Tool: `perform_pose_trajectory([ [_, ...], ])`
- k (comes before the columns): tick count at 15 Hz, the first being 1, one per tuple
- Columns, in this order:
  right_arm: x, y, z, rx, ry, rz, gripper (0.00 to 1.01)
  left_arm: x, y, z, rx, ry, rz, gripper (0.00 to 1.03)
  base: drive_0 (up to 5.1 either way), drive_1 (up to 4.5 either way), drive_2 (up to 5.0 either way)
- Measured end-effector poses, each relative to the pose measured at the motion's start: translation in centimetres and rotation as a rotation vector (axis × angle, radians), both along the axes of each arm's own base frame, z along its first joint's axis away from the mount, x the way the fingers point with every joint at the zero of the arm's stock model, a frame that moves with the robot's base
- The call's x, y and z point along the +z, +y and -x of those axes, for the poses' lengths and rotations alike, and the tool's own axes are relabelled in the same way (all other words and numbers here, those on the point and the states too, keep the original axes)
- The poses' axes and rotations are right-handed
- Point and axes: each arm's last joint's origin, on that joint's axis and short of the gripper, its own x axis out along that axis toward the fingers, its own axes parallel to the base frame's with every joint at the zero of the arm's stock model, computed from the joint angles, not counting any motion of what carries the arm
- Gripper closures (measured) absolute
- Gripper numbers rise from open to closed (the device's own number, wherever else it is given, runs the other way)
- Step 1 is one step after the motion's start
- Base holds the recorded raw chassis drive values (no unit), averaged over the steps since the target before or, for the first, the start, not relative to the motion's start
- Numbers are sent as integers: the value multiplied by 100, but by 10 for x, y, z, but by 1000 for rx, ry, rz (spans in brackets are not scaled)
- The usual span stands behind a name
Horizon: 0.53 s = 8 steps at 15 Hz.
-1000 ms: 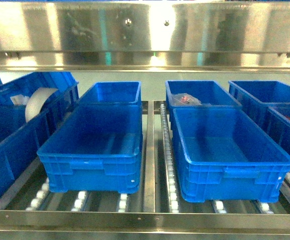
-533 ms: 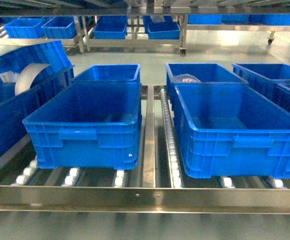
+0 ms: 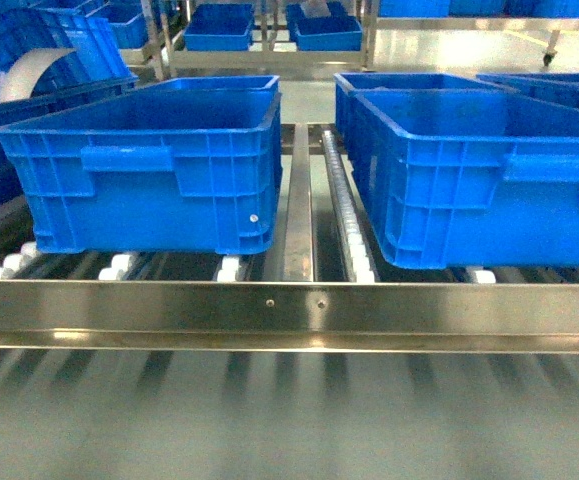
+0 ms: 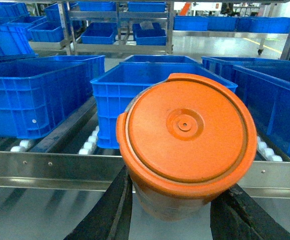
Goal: Sort blue parts and orange caps into right shelf containers
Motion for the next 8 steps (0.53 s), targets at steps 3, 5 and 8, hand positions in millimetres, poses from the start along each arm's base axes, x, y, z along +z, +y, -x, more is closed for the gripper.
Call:
perform_pose_trajectory([
  [3,0,0,0,1,-1,0,63,0,0,0,2,-1,0,60,-87,-87,-87],
  [5,0,0,0,1,-2,0,63,0,0,0,2,-1,0,60,-93,-93,-93],
  [8,0,0,0,1,-2,0,63,0,0,0,1,-2,0,60,-84,-84,-84],
])
